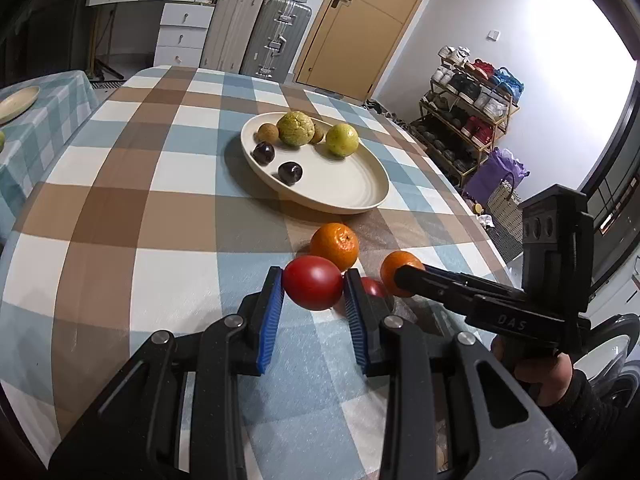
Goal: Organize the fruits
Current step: 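Carry the tomato and the orange over the plate with both grippers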
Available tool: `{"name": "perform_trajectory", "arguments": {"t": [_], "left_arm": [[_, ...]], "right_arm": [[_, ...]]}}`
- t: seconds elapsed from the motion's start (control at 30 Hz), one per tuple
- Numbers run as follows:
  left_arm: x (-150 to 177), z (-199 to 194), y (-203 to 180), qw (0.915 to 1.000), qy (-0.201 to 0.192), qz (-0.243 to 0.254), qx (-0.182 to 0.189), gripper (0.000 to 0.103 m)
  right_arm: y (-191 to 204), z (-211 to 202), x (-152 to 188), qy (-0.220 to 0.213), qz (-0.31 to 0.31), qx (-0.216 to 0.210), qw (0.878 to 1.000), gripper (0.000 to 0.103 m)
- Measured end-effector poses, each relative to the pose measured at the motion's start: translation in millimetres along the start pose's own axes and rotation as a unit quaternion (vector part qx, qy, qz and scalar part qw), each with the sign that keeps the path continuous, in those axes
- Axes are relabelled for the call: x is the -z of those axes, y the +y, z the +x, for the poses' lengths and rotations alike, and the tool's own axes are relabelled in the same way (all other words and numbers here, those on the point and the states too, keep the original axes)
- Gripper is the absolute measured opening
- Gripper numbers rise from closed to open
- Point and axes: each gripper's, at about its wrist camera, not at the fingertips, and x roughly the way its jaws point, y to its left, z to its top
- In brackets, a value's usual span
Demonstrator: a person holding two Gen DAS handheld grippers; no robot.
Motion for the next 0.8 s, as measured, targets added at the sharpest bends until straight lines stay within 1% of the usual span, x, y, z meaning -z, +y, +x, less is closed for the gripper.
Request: {"name": "perform_trajectory", "arguments": {"t": [0.13, 0.27, 0.43, 0.57, 0.7, 0.8], "left_arm": [[-5.9, 5.9, -3.3, 1.0, -0.002, 0.0, -0.008, 0.028], [-17.7, 11.6, -4.3, 0.9998, -0.009, -0.002, -0.014, 0.028], [-35.6, 17.6, -6.4, 0.9998, -0.016, -0.002, -0.012, 0.028], [-53.5, 24.4, -11.4, 0.9997, -0.02, 0.007, -0.014, 0.028], [-73.5, 32.5, -15.9, 0.9997, -0.02, 0.01, -0.012, 0.028], [-89.1, 41.1, -19.8, 0.9996, -0.022, 0.016, -0.006, 0.028]], "right_arm": [[-6.1, -6.2, -1.9, -0.015, 0.002, -0.005, 1.0, 0.041], [-13.9, -12.1, -3.1, -0.026, 0.019, -0.017, 0.999, 0.041], [-17.4, -16.1, -11.7, -0.037, 0.021, -0.03, 0.999, 0.041], [-17.8, -17.9, -26.6, -0.045, 0.014, -0.039, 0.998, 0.041], [-20.1, -20.1, -44.7, -0.055, 0.011, -0.036, 0.998, 0.041], [-21.1, -18.8, -61.1, -0.059, 0.0, -0.026, 0.998, 0.041]]}}
